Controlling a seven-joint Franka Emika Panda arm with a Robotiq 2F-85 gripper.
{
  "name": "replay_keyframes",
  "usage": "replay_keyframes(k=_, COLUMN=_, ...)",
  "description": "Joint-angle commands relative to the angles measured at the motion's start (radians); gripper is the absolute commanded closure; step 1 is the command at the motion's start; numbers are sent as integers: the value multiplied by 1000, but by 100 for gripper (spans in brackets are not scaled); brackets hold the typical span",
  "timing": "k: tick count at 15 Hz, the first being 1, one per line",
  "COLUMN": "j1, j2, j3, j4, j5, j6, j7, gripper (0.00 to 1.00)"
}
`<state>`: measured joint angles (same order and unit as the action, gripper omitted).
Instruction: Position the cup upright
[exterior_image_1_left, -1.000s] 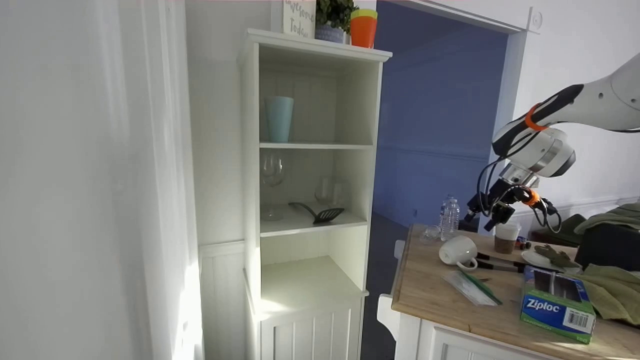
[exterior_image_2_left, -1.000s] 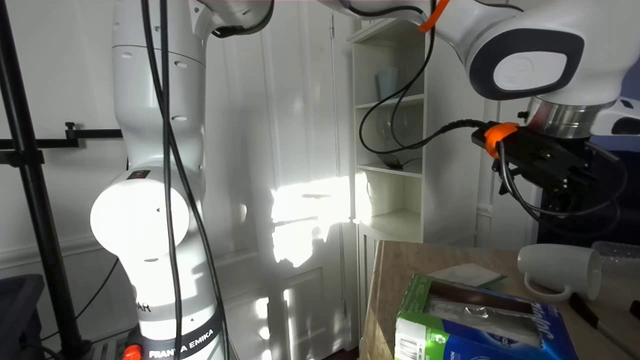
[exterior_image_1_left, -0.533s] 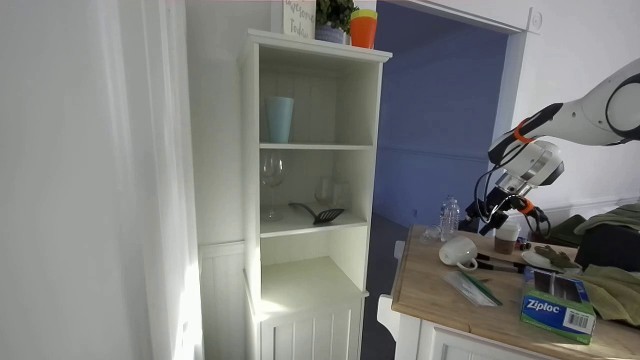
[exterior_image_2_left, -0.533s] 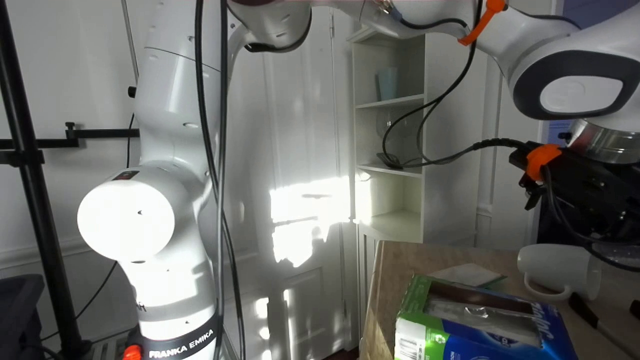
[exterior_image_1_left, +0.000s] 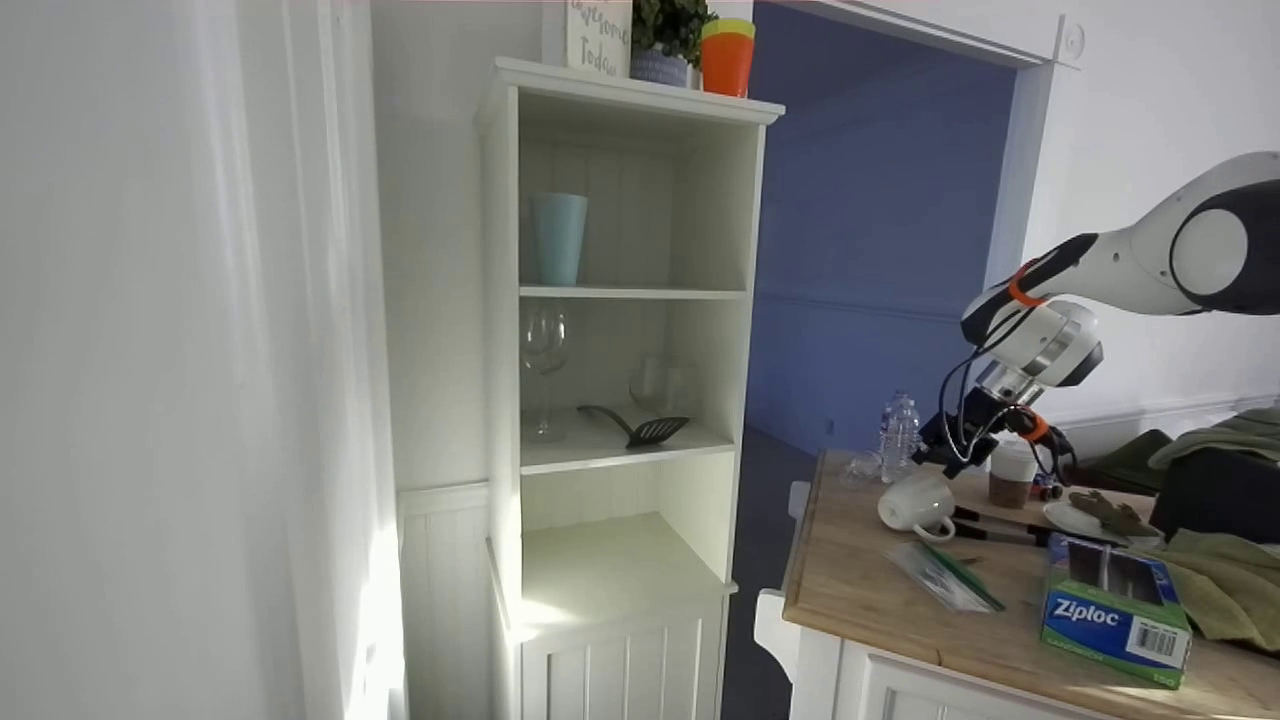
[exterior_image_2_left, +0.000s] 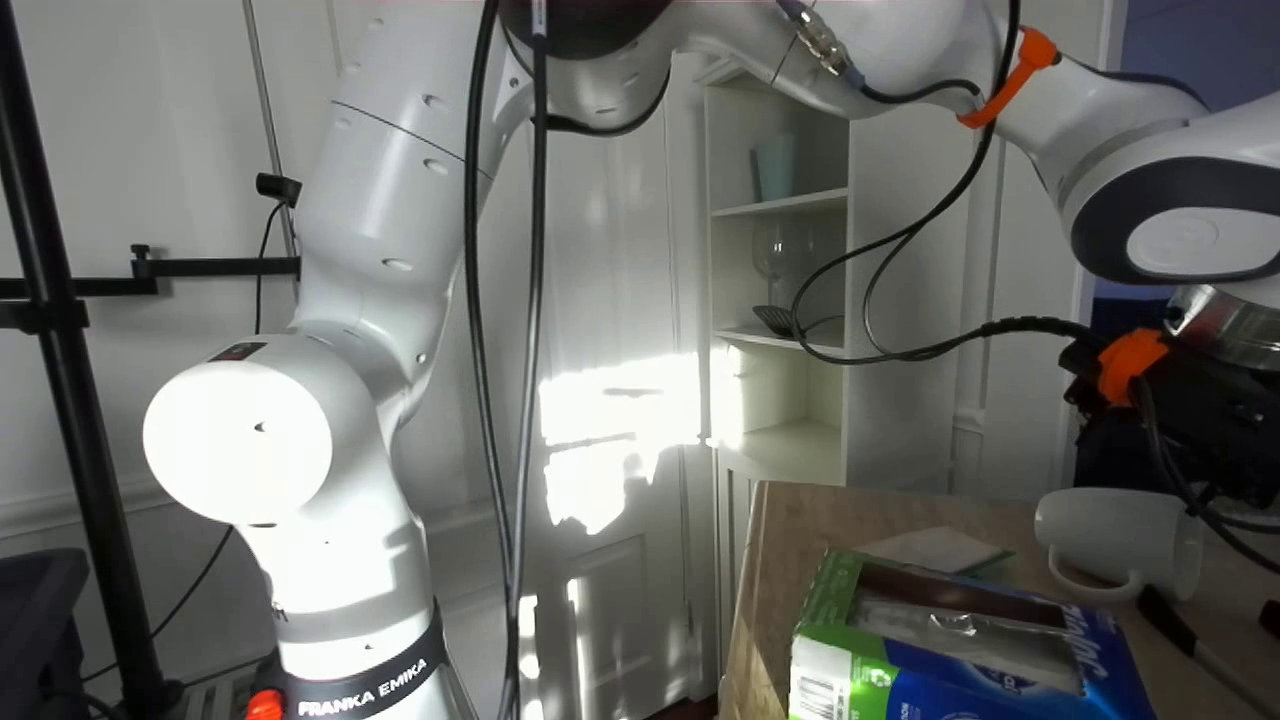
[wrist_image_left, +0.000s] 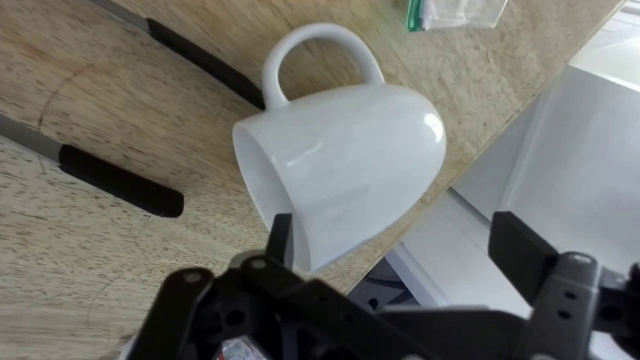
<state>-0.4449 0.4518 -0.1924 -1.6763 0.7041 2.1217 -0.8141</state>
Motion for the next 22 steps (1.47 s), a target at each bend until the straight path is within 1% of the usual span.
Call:
replay_keyframes(k=1, j1=-38, j2=52, j3=38, j4=65, j5=28, j6=5, j7=-35, gripper=0)
replay_keyframes(k=6, j1=-75, j2=95, j3=74, j4=112, j5=46, j6=-51, j7=-46, gripper=0)
replay_keyframes(k=8, j1=-85, j2=111, j3=82, j4=127, j5=51, j6=-70, j7=-43, gripper=2)
replay_keyframes(k=10, j1=-98, j2=124, j3=90, j4=146, j5=66, j6=-103, j7=-42, gripper=12)
replay_keyframes(k=11, j1=-103, j2=132, j3=93, j4=155, j5=76, j6=-122, j7=-39, gripper=20)
replay_keyframes(k=13, j1=-110, j2=146, j3=93, j4=174, j5=87, j6=-157, j7=-29, gripper=23)
replay_keyframes(k=14, j1=-112, j2=154, j3=91, j4=182, j5=91, j6=-172, j7=-26, gripper=31)
replay_keyframes(k=15, j1=-117, j2=161, j3=90, j4=190, j5=98, j6=-191, j7=-24, gripper=30)
replay_keyframes(k=17, j1=-127, j2=174, j3=90, j4=207, j5=115, j6=-229, j7=-18, gripper=38)
replay_keyframes(k=18, j1=-132, j2=178, j3=89, j4=213, j5=122, j6=-246, j7=-16, gripper=44)
replay_keyframes(k=20, j1=-142, j2=187, j3=89, j4=231, j5=134, j6=-283, j7=-11, gripper=70)
replay_keyframes(k=22, j1=-147, j2=190, j3=84, j4=242, j5=141, j6=-314, j7=0, gripper=85)
